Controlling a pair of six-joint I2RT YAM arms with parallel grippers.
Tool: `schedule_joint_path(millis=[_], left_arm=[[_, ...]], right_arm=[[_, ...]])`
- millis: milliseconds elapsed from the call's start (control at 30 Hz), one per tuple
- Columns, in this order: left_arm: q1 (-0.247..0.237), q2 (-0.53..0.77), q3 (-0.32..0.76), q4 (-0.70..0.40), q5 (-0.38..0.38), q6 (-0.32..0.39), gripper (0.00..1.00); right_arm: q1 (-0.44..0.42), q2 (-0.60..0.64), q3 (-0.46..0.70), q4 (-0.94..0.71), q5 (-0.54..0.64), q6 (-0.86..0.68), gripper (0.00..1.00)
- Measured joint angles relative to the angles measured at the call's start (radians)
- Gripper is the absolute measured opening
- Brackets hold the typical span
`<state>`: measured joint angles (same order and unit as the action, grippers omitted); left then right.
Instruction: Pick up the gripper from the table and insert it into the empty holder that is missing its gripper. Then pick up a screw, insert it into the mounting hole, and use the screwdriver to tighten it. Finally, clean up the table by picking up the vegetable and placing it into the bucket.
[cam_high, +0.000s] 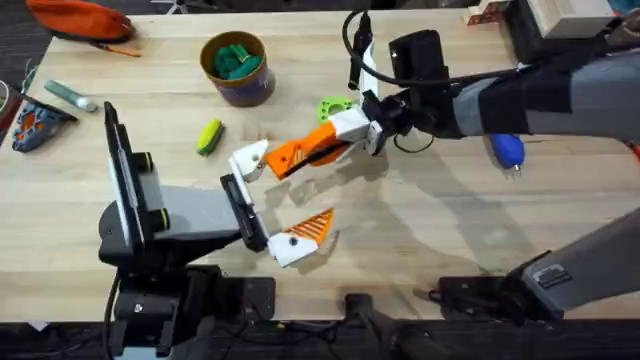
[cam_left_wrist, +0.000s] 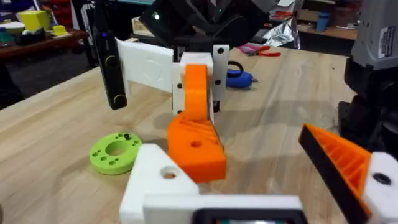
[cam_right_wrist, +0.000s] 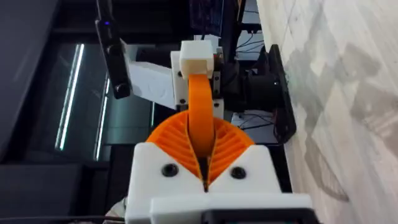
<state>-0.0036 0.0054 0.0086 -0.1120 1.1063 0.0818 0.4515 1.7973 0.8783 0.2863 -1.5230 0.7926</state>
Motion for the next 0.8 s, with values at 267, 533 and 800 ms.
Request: schedule_joint_path(millis=[267,533,800], left_arm=[[0.0,0.0,0.0,0.0,0.0,0.0,0.985],[0.0,0.0,0.0,0.0,0.0,0.0,0.985],[0.0,0.0,0.0,0.0,0.0,0.0,0.985]], right_arm=[[0.0,0.0,0.0,0.007,0.0,0.007,0.004],[0.0,0.0,0.007,0.026,0.0,0.012,0.004],[0.009,0.0,0.008,0.026,0.0,0.014,0.004]])
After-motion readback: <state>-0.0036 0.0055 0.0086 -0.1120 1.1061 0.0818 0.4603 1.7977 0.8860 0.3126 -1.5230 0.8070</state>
